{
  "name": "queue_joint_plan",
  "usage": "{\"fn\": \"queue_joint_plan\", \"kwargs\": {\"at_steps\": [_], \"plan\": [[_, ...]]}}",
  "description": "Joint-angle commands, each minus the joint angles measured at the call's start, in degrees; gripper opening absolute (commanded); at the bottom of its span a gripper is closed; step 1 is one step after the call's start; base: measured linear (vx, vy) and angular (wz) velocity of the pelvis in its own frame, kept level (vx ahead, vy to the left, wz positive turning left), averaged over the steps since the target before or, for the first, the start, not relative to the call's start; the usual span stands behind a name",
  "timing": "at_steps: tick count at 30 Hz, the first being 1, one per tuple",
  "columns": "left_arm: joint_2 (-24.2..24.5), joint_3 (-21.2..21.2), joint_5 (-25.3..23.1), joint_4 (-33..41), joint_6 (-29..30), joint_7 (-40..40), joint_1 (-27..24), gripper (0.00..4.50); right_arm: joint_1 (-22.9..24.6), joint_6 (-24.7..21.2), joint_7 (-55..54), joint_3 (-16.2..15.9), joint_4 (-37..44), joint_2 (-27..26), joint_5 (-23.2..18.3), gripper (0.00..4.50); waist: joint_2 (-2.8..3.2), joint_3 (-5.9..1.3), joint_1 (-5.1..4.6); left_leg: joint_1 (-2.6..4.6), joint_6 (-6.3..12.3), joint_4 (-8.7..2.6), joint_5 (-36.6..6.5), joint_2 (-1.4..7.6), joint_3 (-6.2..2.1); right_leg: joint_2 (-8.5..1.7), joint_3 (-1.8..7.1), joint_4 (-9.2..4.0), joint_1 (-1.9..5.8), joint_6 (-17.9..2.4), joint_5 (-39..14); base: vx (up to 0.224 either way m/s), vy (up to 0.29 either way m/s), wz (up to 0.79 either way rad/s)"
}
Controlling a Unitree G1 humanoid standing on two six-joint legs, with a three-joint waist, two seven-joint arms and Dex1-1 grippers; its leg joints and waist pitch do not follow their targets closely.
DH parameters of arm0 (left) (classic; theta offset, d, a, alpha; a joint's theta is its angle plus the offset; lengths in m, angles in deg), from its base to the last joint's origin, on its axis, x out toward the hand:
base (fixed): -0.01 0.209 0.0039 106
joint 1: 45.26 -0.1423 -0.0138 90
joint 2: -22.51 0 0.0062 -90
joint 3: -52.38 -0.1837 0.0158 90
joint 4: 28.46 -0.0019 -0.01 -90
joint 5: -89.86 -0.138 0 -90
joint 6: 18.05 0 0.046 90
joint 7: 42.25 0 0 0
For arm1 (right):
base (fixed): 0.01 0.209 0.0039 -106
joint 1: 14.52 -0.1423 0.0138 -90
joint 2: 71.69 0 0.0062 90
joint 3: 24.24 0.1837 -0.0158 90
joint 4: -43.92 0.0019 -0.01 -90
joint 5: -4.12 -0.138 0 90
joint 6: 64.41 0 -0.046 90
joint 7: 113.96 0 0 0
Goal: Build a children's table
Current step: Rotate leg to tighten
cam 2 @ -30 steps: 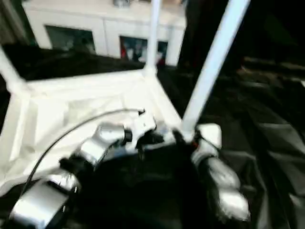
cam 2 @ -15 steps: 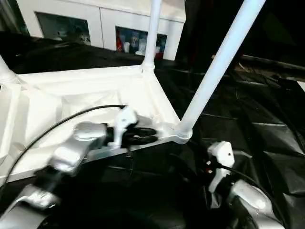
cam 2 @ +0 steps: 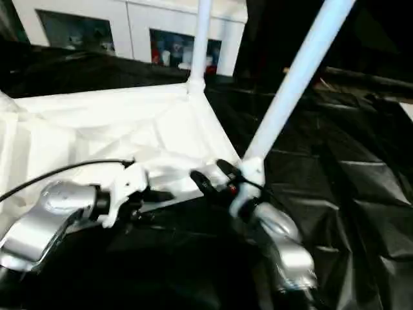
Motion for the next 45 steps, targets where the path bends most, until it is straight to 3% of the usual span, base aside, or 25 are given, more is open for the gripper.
{"fn": "queue_joint_plan", "kwargs": {"at_steps": [1, 6, 8, 10, 11, 13, 14, 15, 16, 19, 20, 21, 22, 24, 25, 28, 31, 33, 34, 37, 38, 39, 41, 43, 45], "plan": [[2.0, 0.5, -2.7, -1.0, 2.1, 3.5, -3.3, 2.65, -4.7, 3.6, -5.6, 3.9, -8.9, -2.5, 0.2, 3.88, 0.61, -3.97, 0.2, 0.61, 0.87, -3.78, -8.3, 2.31, -1.11, -3.07, 2.43, -2.93, 3.01, -14.4, -3.6, 0.0, 0.0, 0.0], [2.2, 1.4, -2.8, -0.7, 2.4, 5.1, -4.7, 3.03, -7.7, 5.6, -9.6, 7.3, -14.2, -4.1, -0.8, 3.88, 1.24, -3.7, 0.68, 1.5, -1.89, -4.11, -14.8, 2.48, -1.16, -2.81, 2.56, -3.88, 2.01, -11.0, -12.9, 0.0, 0.0, 0.0], [2.8, 2.0, -2.9, 0.2, 2.9, 6.5, -6.6, 3.22, -10.7, 8.0, -13.7, 11.1, -19.1, -5.0, -2.3, 3.88, 1.51, -3.93, 0.91, 1.61, -2.8, -4.22, -16.3, 2.41, -1.4, -2.75, 2.46, -3.94, 1.98, -9.7, -14.4, -0.032, -0.007, 0.02], [2.9, 2.3, -2.9, 0.5, 3.1, 7.1, -7.5, 3.35, -12.0, 8.9, -15.0, 13.0, -20.9, -5.1, -3.4, 3.88, 1.6, -3.9, 1.47, 2.09, -3.05, -4.09, -17.6, 2.4, -1.21, -2.6, 2.54, -3.94, 1.35, -9.8, -14.2, 0.0, 0.0, 0.0], [3.4, 2.5, -3.2, 0.4, 2.6, 7.8, -8.5, 3.35, -13.3, 10.3, -16.8, 14.8, -22.7, -4.8, -4.0, 3.88, 1.02, -3.86, 1.45, 1.84, -2.93, -4.14, -17.5, 2.38, -1.21, -2.48, 2.52, -3.99, 1.52, -9.5, -14.4, 0.0, 0.0, 0.0], [3.7, 2.7, -2.9, 0.4, 2.5, 8.5, -9.5, 3.59, -14.3, 11.5, -17.8, 16.0, -24.2, -4.1, -3.9, 3.88, 1.35, -4.09, 2.09, 1.88, -2.96, -4.09, -16.3, 2.35, -1.17, -2.5, 2.48, -3.75, 1.54, -9.1, -13.2, 0.0, 0.0, 0.0], [4.1, 2.9, -2.7, 0.4, 2.1, 9.2, -11.0, 3.68, -15.1, 12.8, -18.9, 17.5, -25.8, -2.7, -3.8, 3.88, 0.81, -4.08, 2.22, 2.05, -2.65, -3.93, -15.8, 2.34, -1.03, -2.48, 2.48, -3.59, 1.28, -9.2, -12.6, 0.0, 0.0, 0.0], [4.1, 2.9, -2.6, 0.5, 2.0, 9.3, -11.4, 3.68, -15.2, 13.1, -19.1, 17.7, -26.2, -2.4, -3.7, 3.88, 1.0, -4.1, 2.19, 1.9, -2.72, -3.99, -15.8, 2.34, -1.1, -2.46, 2.47, -3.52, 1.36, -9.2, -12.5, 0.0, 0.0, 0.0], [4.1, 3.5, -3.1, -0.3, 1.2, 10.6, -11.9, 3.86, -15.2, 13.5, -19.7, 18.5, -26.3, -1.7, -3.6, 3.88, 0.16, -4.26, 2.3, 1.7, -2.39, -3.81, -14.4, 2.26, -0.89, -2.27, 2.43, -3.46, 1.58, -8.7, -10.9, 0.0, 0.0, 0.0], [3.9, 4.5, -4.1, -1.8, -0.4, 12.7, -12.1, 4.11, -15.0, 13.9, -20.5, 19.6, -26.6, -0.6, -3.7, 3.88, 0.17, -4.51, 2.77, 1.47, -1.6, -3.63, -11.3, 2.1, -0.9, -2.24, 2.42, -2.99, 1.84, -8.1, -8.0, 0.0, 0.0, 0.0], [4.1, 4.8, -4.8, -2.4, -1.2, 13.7, -12.2, 4.11, -14.9, 14.4, -20.9, 20.2, -27.1, 0.1, -3.7, 3.88, -0.17, -4.61, 2.89, 1.31, -1.6, -3.61, -10.9, 2.02, -0.91, -2.17, 2.36, -2.94, 1.98, -7.6, -7.6, 0.0, 0.0, 0.0], [4.3, 4.9, -5.4, -2.7, -1.7, 14.4, -12.2, 4.11, -14.9, 14.9, -21.2, 20.6, -27.5, 0.5, -3.7, 3.88, -0.15, -4.6, 2.91, 1.36, -1.7, -3.64, -11.3, 2.03, -0.92, -2.15, 2.34, -2.99, 1.93, -7.4, -7.8, 0.0, 0.0, 0.0], [4.3, 4.9, -5.4, -2.7, -1.7, 14.4, -12.2, 4.42, -14.9, 14.9, -21.2, 20.6, -27.5, 0.5, -3.7, 3.88, -0.37, -4.65, 2.93, 1.42, -1.95, -3.59, -12.4, 1.97, -0.91, -2.16, 2.33, -3.15, 1.88, -7.1, -8.9, 0.0, 0.0, 0.0], [4.7, 5.7, -5.3, -2.5, -2.5, 14.9, -13.0, 4.42, -14.9, 15.6, -21.7, 21.7, -28.6, 2.3, -3.6, 3.88, -1.64, -4.67, 2.94, 1.12, -1.78, -3.55, -12.5, 1.94, -0.98, -2.25, 2.26, -3.25, 2.13, -6.6, -10.7, 0.0, 0.0, 0.0], [4.7, 6.1, -5.0, -2.1, -2.8, 15.0, -13.5, 4.5, -14.8, 15.8, -21.8, 22.3, -29.2, 3.3, -3.7, 3.88, -1.18, -4.69, 3.07, 1.17, -1.77, -3.56, -12.5, 1.99, -1.05, -2.42, 2.3, -3.32, 1.99, -6.3, -11.9, 0.0, 0.0, 0.0], [4.7, 6.8, -4.2, -1.4, -3.8, 15.6, -14.5, 4.5, -15.5, 17.2, -22.0, 23.5, -31.8, 5.6, -3.7, 3.88, -1.65, -4.7, 3.11, 1.32, -2.01, -3.47, -14.1, 2.06, -1.01, -2.37, 2.21, -3.66, 1.71, -5.8, -14.0, 0.0, 0.0, 0.0], [4.2, 7.7, -1.6, -0.5, -6.3, 15.4, -16.5, 4.5, -16.4, 17.9, -21.5, 24.8, -34.5, 8.3, -3.8, 3.88, -1.74, -4.83, 3.07, 0.97, -1.9, -3.31, -13.9, 1.97, -1.09, -2.2, 2.15, -3.38, 1.9, -6.2, -12.4, 0.0, 0.0, 0.0], [4.0, 8.6, 0.1, 0.2, -7.0, 14.7, -17.8, 4.5, -16.6, 18.0, -20.7, 24.7, -34.9, 9.0, -3.6, 3.88, -1.82, -4.84, 3.08, 1.02, -1.59, -3.23, -13.8, 1.96, -1.03, -2.11, 2.14, -3.32, 1.82, -6.3, -11.6, 0.0, 0.0, 0.0], [4.2, 10.2, 2.1, 1.4, -8.6, 13.4, -19.8, 4.5, -16.7, 17.6, -18.3, 23.9, -34.8, 9.6, -3.3, 3.88, -2.04, -4.82, 2.88, 0.49, -1.14, -3.18, -13.5, 1.85, -1.11, -2.18, 2.16, -3.29, 2.13, -6.5, -11.3, 0.0, 0.0, 0.0], [4.3, 14.6, 6.7, 3.5, -10.2, 10.9, -23.6, 4.5, -16.5, 16.9, -13.5, 21.5, -33.9, 10.0, -2.3, 3.88, -2.04, -4.83, 2.22, 0.34, -0.85, -3.18, -14.8, 1.88, -1.25, -2.08, 2.07, -3.29, 2.07, -6.8, -12.3, 0.0, 0.0, 0.0], [4.0, 19.7, 10.6, 4.6, -10.7, 9.5, -26.4, 4.5, -15.7, 16.3, -9.5, 19.0, -32.5, 9.9, -1.5, 3.88, -2.11, -4.76, 2.02, 0.28, -0.86, -3.29, -15.2, 1.94, -1.35, -2.05, 2.02, -3.39, 2.08, -6.7, -13.1, 0.0, 0.0, 0.0], [4.6, 23.1, 12.3, 4.7, -11.2, 8.4, -28.5, 4.5, -14.8, 16.5, -7.3, 17.2, -31.2, 9.6, -0.8, 3.88, -2.13, -4.82, 1.59, -0.27, -0.88, -3.34, -15.1, 1.93, -1.5, -2.13, 2.0, -3.26, 2.45, -6.9, -13.1, 0.0, 0.0, 0.0], [5.5, 26.4, 13.3, 4.2, -11.3, 7.4, -30.3, 4.5, -13.4, 16.3, -5.4, 15.7, -29.2, 9.2, -0.5, 3.88, -2.0, -4.72, 1.32, 0.59, -0.58, -3.22, -16.6, 2.17, -1.31, -1.79, 2.1, -3.57, 1.68, -7.5, -13.3, 0.0, 0.0, 0.0], [7.6, 31.0, 15.1, 3.1, -11.8, 5.5, -33.4, 4.5, -10.4, 16.3, -2.4, 12.9, -25.3, 8.5, 0.0, 3.88, -2.34, -4.36, 1.35, 0.74, -0.49, -3.51, -18.0, 2.44, -1.32, -1.77, 2.15, -3.88, 1.51, -7.3, -15.0, 0.0, 0.0, 0.0], [9.0, 34.4, 17.3, 3.6, -10.7, 3.9, -35.6, 4.5, -6.7, 15.3, 0.8, 10.1, -20.7, 8.6, 0.1, 3.88, -2.31, -3.95, 1.8, 0.87, -0.5, -3.63, -19.2, 2.44, -1.34, -1.76, 2.33, -4.05, 1.36, -6.8, -16.8, 0.0, 0.0, 0.0]]}}
